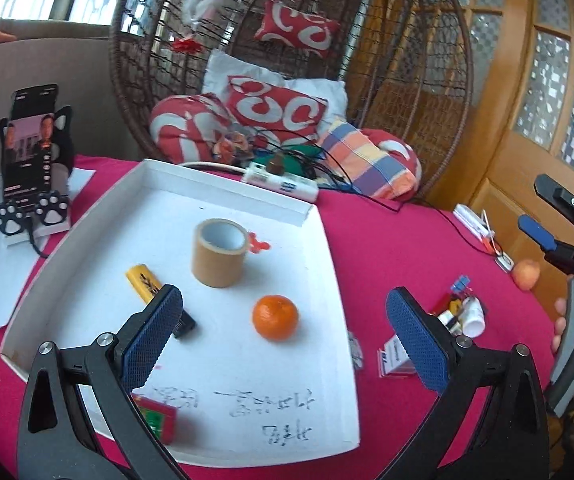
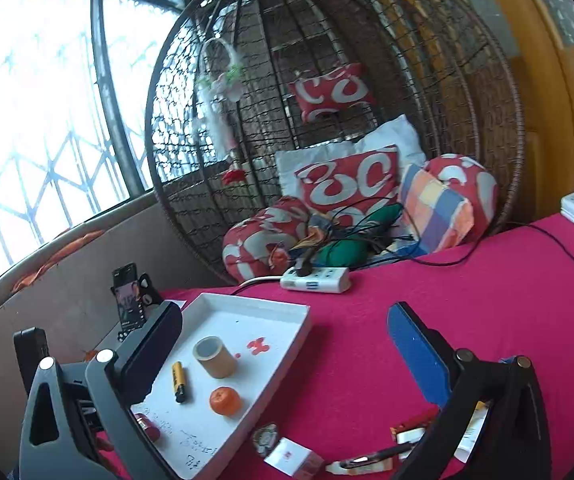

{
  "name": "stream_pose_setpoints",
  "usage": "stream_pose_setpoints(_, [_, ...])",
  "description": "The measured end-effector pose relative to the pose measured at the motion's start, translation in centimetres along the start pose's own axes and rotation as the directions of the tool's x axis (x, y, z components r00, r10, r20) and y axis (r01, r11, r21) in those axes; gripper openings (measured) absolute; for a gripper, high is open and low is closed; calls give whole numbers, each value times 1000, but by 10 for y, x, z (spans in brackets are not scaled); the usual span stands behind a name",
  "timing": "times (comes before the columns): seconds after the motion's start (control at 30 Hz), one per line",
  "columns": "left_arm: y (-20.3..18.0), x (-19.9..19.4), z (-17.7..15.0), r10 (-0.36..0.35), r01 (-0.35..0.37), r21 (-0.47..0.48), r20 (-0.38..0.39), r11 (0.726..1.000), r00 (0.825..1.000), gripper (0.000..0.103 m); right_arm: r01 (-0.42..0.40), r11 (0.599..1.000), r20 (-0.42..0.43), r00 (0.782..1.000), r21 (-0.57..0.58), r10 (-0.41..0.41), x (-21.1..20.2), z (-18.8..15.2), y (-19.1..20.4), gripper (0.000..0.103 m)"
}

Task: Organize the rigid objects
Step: 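Grasp the white box with the left gripper while the right gripper grasps the white pill bottle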

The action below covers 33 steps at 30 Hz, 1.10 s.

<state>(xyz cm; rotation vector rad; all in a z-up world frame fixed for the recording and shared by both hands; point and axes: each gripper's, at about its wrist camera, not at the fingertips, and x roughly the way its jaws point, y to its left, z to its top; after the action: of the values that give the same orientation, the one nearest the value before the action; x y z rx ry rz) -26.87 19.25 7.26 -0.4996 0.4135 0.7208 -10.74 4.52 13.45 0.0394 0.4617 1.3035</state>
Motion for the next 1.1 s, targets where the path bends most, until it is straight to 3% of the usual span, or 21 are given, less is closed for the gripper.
stream_pose_setpoints(0.2, [-64,28,-17,-137,157,137,-142,978,980,103,107,990,-44,994,97,-103,-14,-24,-57,103])
stream_pose_setpoints(0.33, [-99,49,-32,-142,190,198,-234,962,962,103,183,972,-71,982,149,-174,-24,-40,-91,103])
stream_pose_setpoints(0.43, [-119,62,-40,-110,180,261,-263,948,959,101,233,959,-110,970,160,-218,-29,-47,-113,103])
stream_pose_setpoints(0.53, [-128,72,-46,-80,171,306,-289,936,954,88,264,959,-182,953,100,-243,-24,-57,-121,103])
stream_pose_setpoints(0.6, [-129,79,-49,-71,169,304,-310,938,948,73,267,962,-232,941,58,-247,-17,-65,-123,103])
stream_pose_setpoints(0.73, [-126,88,-53,-53,156,289,-334,945,941,66,226,974,-305,930,30,-206,-2,-80,-124,103])
stream_pose_setpoints(0.83, [-123,92,-52,-50,150,275,-339,950,939,58,216,976,-335,922,28,-194,8,-84,-124,93])
stream_pose_setpoints(0.97, [-120,98,-52,-16,120,283,-346,952,938,33,215,975,-373,910,61,-178,20,-84,-130,72])
stream_pose_setpoints(1.1, [-120,106,-56,-13,122,271,-371,955,929,33,248,965,-407,893,84,-193,34,-85,-134,71])
